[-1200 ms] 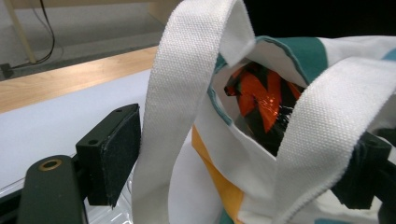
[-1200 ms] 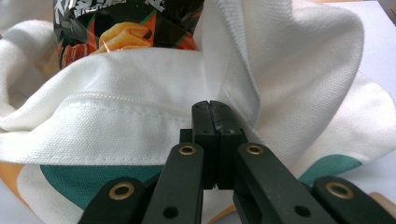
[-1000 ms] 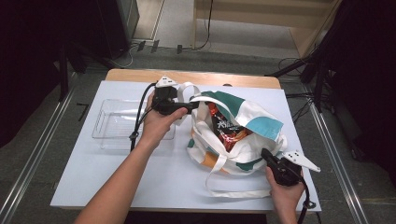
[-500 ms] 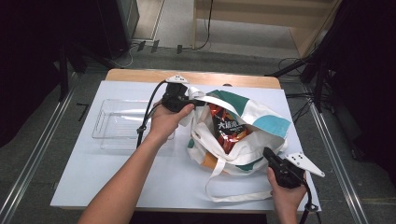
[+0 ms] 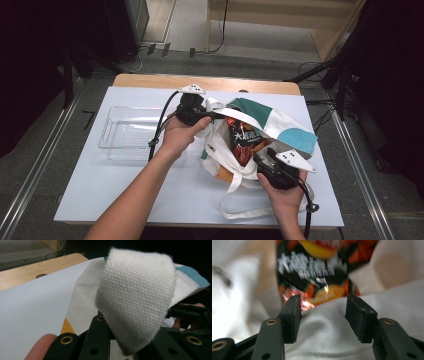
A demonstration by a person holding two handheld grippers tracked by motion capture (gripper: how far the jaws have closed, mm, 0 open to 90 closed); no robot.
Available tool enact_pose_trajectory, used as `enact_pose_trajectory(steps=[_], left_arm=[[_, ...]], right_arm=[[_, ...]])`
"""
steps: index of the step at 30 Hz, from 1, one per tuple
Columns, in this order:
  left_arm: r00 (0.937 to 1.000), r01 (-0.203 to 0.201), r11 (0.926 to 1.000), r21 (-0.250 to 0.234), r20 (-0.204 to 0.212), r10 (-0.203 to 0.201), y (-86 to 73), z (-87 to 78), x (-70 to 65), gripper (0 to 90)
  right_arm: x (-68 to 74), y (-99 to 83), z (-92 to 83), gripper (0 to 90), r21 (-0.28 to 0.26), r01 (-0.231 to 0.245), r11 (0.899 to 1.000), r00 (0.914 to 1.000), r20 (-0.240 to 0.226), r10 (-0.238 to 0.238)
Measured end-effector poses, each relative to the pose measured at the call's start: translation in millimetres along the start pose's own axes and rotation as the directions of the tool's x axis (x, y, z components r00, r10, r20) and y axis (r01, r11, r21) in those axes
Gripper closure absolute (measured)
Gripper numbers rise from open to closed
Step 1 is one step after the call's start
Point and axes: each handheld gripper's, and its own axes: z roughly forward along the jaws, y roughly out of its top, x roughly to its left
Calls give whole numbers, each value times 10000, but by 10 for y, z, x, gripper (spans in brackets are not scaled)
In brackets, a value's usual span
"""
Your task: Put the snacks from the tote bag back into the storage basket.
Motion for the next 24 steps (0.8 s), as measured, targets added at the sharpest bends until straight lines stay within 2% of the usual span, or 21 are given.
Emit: enact_pose_trajectory(steps=[1, 4, 6, 9, 13, 15, 17, 19, 21, 24], left_arm=[[10000, -38, 10000, -3, 21, 38, 5, -10, -3, 870], [9999, -110, 9999, -49, 45, 110, 28, -26, -5, 870], [9999, -105, 9999, -82, 37, 105, 44, -30, -3, 870], [9999, -131, 9999, -110, -6, 131, 59, -21, -7, 869], [9996, -32, 9996, -274, -285, 24, 65, -7, 19, 867], [9978, 271, 9989, -373, -596, -293, 59, 9, 63, 861], [9957, 557, 9977, -399, -720, -584, 44, 37, 93, 848], [9965, 535, 9977, -404, -616, -560, 31, 58, 74, 855], [9982, 394, 9983, -424, -444, -412, 38, 46, 29, 864], [9996, 198, 9993, -325, -193, -204, 59, 7, -26, 869]], right_arm=[[-8, -25, 8, 580, 91, -39, 10000, 10000, 18, 39], [-26, -101, -11, 753, 444, 318, 9985, 9995, -63, -316], [-38, -157, -30, 803, 745, 534, 9958, 9986, -39, -532], [-77, -256, -56, 854, 1105, 505, 9926, 9987, -170, -489], [-103, -343, -93, 876, 1481, 335, 9884, 9989, -387, -280], [-112, -392, -97, 882, 1649, 230, 9860, 9989, -443, -159], [-76, -453, -88, 884, 1869, 656, 9802, 9977, -312, -608], [-40, -465, -95, 881, 1897, 866, 9780, 9962, -177, -848], [-52, -438, -116, 874, 1750, 665, 9823, 9978, -199, -640], [-68, -364, -224, 797, 756, 230, 9969, 9988, -458, -196]])
